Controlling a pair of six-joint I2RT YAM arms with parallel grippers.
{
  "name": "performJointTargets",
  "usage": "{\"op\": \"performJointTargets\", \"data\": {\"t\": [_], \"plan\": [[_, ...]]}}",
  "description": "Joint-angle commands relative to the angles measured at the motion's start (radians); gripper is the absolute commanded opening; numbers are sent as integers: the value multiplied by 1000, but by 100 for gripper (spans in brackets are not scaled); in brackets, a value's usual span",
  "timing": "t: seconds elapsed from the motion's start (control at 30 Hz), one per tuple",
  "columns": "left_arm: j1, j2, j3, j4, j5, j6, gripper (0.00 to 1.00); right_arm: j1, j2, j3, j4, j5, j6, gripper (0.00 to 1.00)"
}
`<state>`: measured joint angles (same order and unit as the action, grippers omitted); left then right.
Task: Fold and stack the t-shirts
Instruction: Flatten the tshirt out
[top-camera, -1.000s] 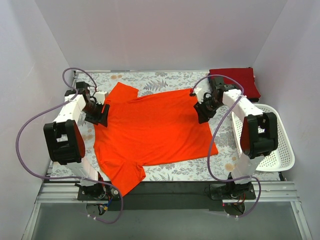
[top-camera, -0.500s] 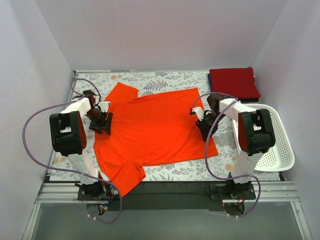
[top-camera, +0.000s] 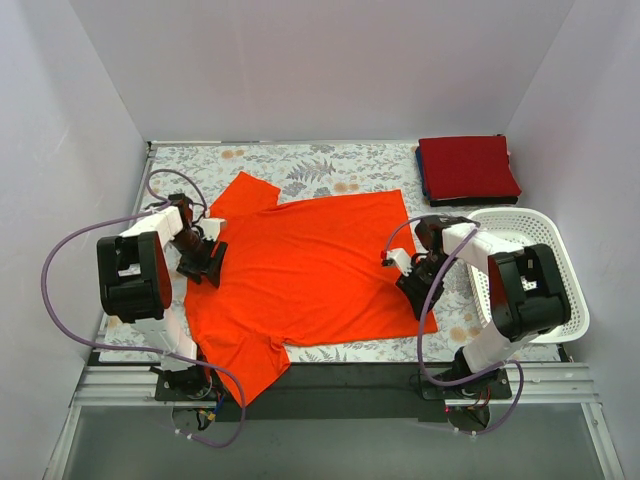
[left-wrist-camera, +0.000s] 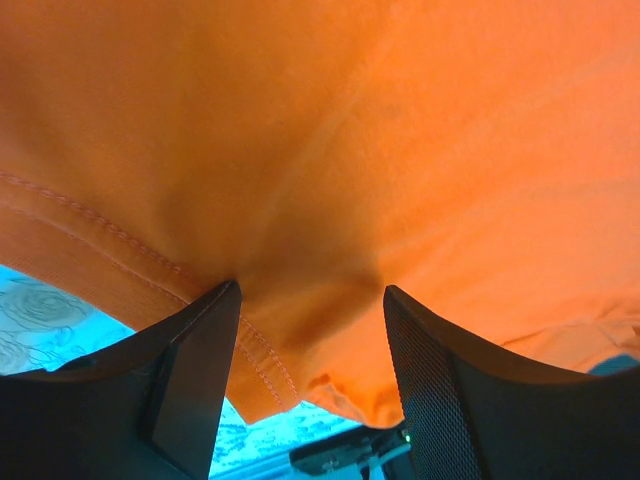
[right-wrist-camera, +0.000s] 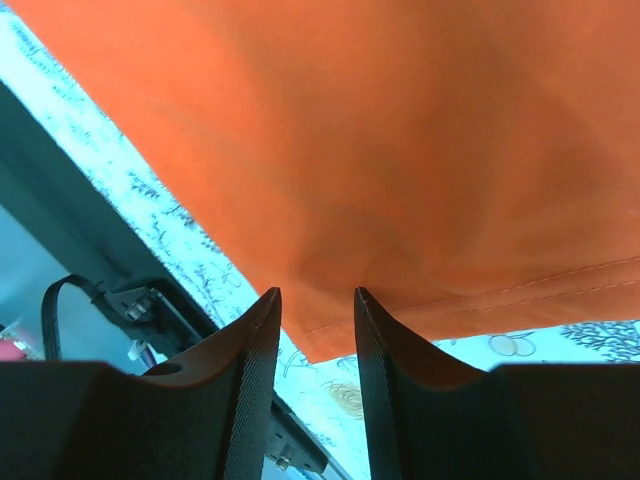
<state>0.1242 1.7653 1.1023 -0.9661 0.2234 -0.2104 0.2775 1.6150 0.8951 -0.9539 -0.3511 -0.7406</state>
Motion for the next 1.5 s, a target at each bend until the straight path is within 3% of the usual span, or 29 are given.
{"op": "performJointTargets", "data": {"t": [0.0, 0.07, 0.27, 0.47, 0.6, 0.83, 1.23, 1.47], "plan": [[0, -58, 25, -86, 45, 57, 59, 3, -40, 37, -98, -46, -34, 43], [2, -61, 83, -100, 95, 59, 60, 2, -38, 96, -112, -69, -34, 45], [0, 65, 479, -99, 260, -58, 63, -44, 95, 492, -100, -156, 6, 48], [0, 238, 735, 101, 261, -223, 64, -67, 391, 907, -26, -97, 43, 47], [0, 391, 898, 92, 269, -279, 63, -67, 532, 1062, -28, -71, 35, 42], [-8, 467, 892, 132, 226, -297, 63, -60, 585, 1007, -13, -69, 30, 35], [-11, 532, 890, 194, 183, -303, 63, -57, 490, 627, 104, -22, 10, 32], [-47, 608, 987, 196, 157, -281, 62, -57, 419, 674, 89, -32, 27, 36]]}}
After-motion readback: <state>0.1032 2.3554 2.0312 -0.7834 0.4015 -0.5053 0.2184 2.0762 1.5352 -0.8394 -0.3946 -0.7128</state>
